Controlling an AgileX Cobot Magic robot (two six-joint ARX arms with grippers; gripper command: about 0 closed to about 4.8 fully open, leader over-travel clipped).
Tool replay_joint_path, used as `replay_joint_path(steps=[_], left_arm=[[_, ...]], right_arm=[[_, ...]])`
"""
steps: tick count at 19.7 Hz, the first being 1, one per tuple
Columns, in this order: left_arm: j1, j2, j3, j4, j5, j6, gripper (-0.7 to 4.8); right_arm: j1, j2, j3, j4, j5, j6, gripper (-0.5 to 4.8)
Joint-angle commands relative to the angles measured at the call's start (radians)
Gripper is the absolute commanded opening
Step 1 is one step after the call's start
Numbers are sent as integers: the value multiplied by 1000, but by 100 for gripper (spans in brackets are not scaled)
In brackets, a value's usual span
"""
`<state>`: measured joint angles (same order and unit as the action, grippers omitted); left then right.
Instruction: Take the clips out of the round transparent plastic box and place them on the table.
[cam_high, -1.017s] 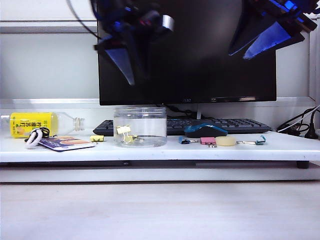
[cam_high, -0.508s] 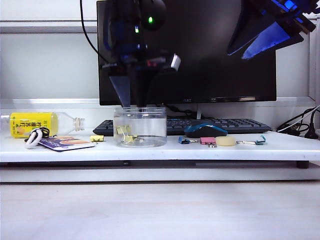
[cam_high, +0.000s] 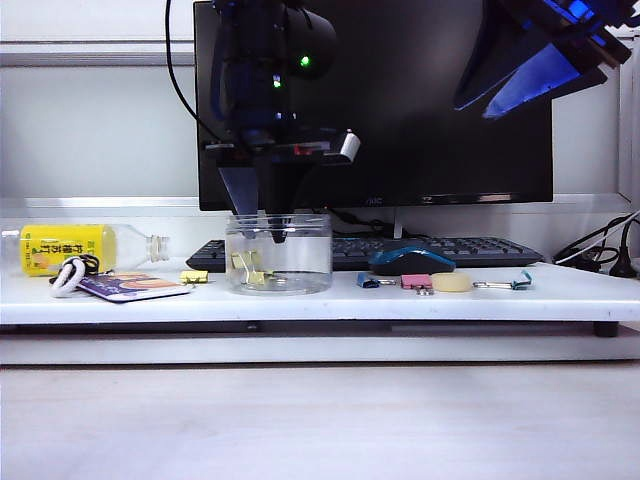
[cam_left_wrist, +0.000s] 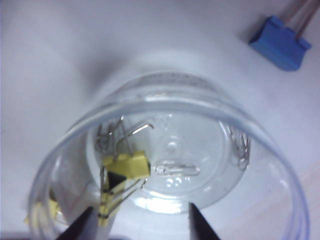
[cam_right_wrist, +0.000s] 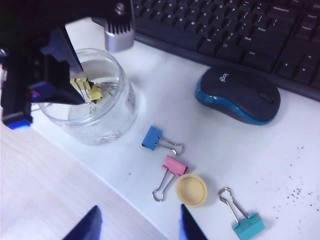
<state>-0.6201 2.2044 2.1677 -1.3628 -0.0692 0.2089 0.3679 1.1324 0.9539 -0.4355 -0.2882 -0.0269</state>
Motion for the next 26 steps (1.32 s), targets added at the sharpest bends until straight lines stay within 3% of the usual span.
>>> replay_joint_path(steps=[1, 11, 14, 18, 26], left_arm=[[0, 10, 1, 11, -48, -3, 246], [0, 51, 1, 16, -51, -7, 234], [0, 58, 1, 24, -51, -7, 154], [0, 58, 1, 38, -51, -10, 113], [0, 79, 1, 16, -77, -67, 123]], right_arm=[[0, -3, 6, 11, -3, 0, 203], [0, -3, 6, 13, -3, -4, 203], [0, -3, 6, 14, -2, -4, 203], [0, -3, 6, 14, -3, -4, 203], [0, -3, 6, 13, -3, -4, 203]])
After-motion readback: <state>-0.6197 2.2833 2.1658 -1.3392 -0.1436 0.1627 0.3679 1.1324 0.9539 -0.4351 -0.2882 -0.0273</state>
